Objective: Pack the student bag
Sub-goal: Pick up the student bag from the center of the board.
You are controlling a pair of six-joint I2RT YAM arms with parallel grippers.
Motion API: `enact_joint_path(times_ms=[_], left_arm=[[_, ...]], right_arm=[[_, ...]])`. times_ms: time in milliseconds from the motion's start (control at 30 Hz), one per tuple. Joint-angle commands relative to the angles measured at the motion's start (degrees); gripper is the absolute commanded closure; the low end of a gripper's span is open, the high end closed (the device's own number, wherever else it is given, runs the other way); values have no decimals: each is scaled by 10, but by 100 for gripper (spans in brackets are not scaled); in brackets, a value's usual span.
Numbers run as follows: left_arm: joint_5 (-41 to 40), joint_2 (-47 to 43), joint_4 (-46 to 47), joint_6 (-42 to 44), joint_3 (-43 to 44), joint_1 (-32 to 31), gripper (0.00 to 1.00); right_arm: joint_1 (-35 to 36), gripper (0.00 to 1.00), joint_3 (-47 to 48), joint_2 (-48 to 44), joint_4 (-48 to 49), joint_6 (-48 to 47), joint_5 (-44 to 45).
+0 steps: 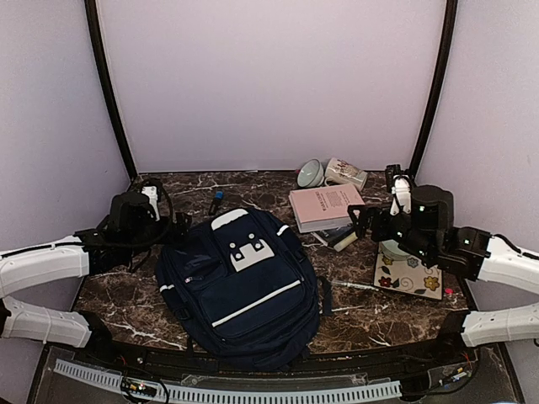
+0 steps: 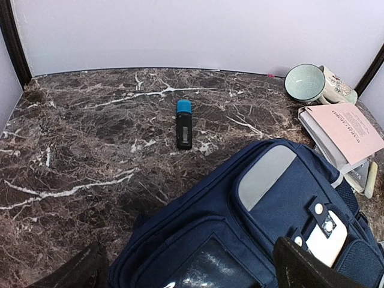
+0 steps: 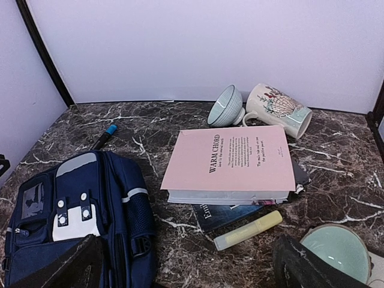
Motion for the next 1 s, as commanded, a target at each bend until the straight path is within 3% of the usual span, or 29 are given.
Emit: enact_joint_path(times_ms=[0, 167, 300, 667, 800, 967], left_arm=[[-11, -9, 40, 37, -7, -3, 2], [44, 1, 35, 62, 4, -5, 6], [-31, 29, 22, 113, 35, -104, 6], [24, 141, -8, 134, 156, -252, 9], [56, 189, -24, 130, 189, -294, 11], [11, 258, -79, 96, 258, -344, 13]], right_arm=[[5, 1, -9, -28, 22, 18, 36], [5, 1, -33, -51, 37, 15, 29], [4, 1, -48, -50, 63, 6, 31], [-5, 1, -25, -11, 35, 20, 62], [-8, 1, -31, -22, 22, 46, 32], [-7, 1, -24, -33, 7, 78, -26]])
